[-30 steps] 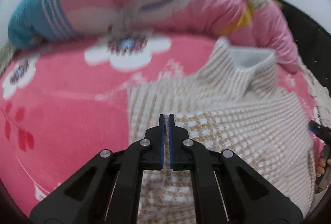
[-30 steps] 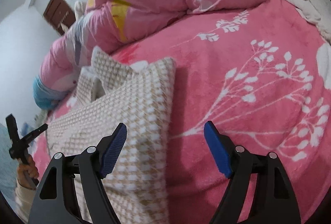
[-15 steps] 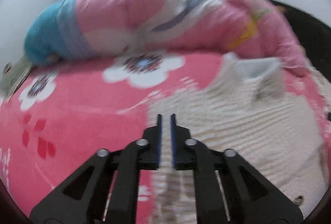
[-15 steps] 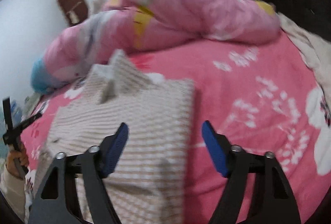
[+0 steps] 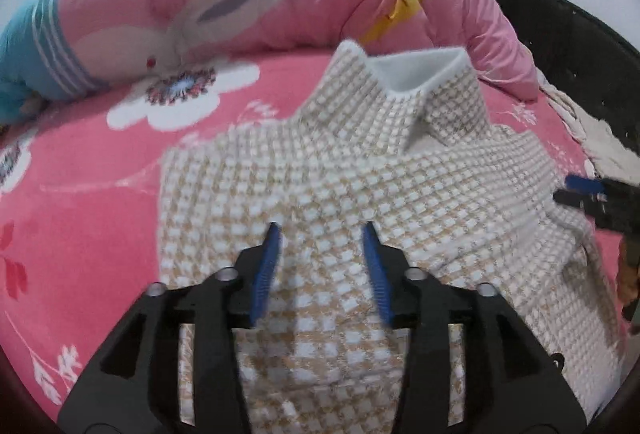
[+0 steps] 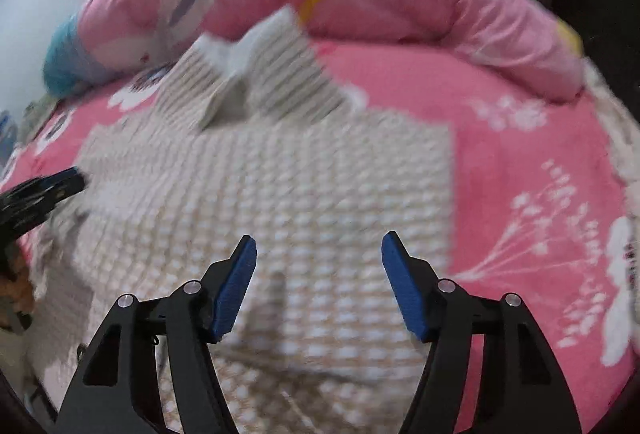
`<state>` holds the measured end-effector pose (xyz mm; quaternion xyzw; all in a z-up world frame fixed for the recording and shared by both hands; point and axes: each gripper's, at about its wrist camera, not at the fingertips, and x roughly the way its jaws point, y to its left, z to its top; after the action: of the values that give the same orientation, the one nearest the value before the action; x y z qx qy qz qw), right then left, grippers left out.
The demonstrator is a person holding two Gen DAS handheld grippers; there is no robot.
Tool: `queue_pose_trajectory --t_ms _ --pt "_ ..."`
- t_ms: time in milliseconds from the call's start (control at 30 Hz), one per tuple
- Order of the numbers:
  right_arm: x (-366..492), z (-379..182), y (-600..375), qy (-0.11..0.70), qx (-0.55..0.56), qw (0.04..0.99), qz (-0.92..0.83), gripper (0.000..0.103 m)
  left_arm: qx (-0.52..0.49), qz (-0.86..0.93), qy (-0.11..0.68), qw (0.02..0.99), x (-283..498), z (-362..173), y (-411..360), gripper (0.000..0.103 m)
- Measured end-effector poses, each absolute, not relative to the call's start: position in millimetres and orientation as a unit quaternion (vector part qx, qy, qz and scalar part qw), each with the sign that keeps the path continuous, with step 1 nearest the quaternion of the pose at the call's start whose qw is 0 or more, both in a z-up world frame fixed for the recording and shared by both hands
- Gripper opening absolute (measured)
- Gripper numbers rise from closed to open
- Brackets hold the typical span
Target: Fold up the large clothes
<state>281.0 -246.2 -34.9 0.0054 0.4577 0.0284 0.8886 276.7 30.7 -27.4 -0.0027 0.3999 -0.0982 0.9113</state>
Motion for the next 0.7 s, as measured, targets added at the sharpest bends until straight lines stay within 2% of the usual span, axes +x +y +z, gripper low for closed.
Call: queue_pose_trajectory --t_ms 100,233,300,367,467,533,667,700 --pt "297 -74 -258 0.507 0.023 0.862 0.017 0.064 0.011 -0.08 0.46 0.884 289 -55 26 0.06" --pt "268 -39 -257 0.482 0.035 0.875 0.008 0.064 0.019 -0.076 0.436 0.896 261 -33 27 0.062" --pt "242 -20 -249 0.456 0.031 0.889 0.026 0.064 0.021 -0.082 0.406 0.91 237 -15 31 0.077" --pt "228 -15 -231 0.448 0.009 0.894 0.03 0.067 0.042 -0.074 0.394 0.915 223 -13 24 0.084" --pt "244 -51 -202 0.506 -0.021 0.862 0.025 0.07 0.06 -0.058 0.464 0.882 236 -47 10 0.085" --pt "243 -59 -196 0.508 -0.032 0.861 0.004 0.07 0.064 -0.049 0.456 0.886 232 -54 9 0.087" --pt "195 -14 -189 0.472 0.006 0.881 0.024 0.07 0.024 -0.056 0.431 0.9 187 -27 23 0.086" --pt "174 -3 -183 0.456 -0.001 0.89 0.026 0.073 0.025 -0.051 0.418 0.907 168 -18 26 0.086"
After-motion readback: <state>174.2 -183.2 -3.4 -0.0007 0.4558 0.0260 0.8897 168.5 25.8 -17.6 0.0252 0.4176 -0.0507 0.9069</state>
